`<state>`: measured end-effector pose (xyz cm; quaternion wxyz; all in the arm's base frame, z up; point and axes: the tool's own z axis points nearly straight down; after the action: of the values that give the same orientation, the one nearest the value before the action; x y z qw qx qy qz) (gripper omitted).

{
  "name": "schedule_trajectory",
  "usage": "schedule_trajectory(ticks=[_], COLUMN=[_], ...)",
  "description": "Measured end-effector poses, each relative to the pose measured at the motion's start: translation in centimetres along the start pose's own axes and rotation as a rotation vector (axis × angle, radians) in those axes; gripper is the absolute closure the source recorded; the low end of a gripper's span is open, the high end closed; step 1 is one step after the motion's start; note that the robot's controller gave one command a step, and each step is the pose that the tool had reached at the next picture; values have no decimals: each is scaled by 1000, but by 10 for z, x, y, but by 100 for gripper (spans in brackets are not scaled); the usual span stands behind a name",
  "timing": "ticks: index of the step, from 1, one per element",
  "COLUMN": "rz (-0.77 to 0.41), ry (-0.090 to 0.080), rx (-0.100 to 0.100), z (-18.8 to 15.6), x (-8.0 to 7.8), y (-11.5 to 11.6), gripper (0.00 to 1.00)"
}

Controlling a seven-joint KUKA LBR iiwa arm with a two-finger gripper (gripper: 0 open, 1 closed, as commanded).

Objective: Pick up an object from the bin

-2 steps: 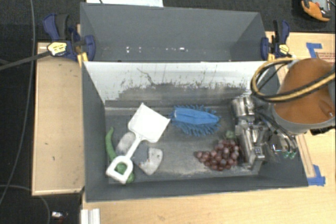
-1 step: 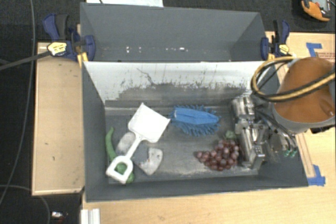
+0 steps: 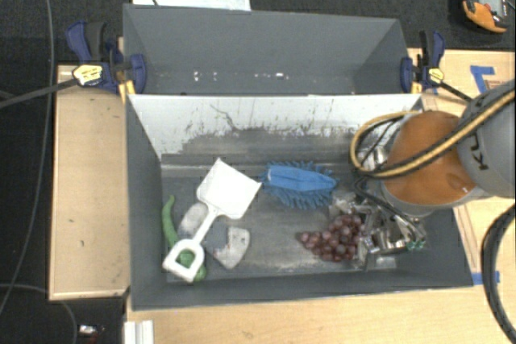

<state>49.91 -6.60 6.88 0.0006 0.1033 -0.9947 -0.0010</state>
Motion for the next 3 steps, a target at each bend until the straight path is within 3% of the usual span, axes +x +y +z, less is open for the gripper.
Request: schedule_trajectory(ticks=[1, 2, 3], rz=[-90, -204, -373], ry=[-6, 0, -4], rx=[4, 0, 5], z=[-66, -31, -1], x=[-2, 3, -6], y=[4, 20, 3], gripper=[0, 0, 0])
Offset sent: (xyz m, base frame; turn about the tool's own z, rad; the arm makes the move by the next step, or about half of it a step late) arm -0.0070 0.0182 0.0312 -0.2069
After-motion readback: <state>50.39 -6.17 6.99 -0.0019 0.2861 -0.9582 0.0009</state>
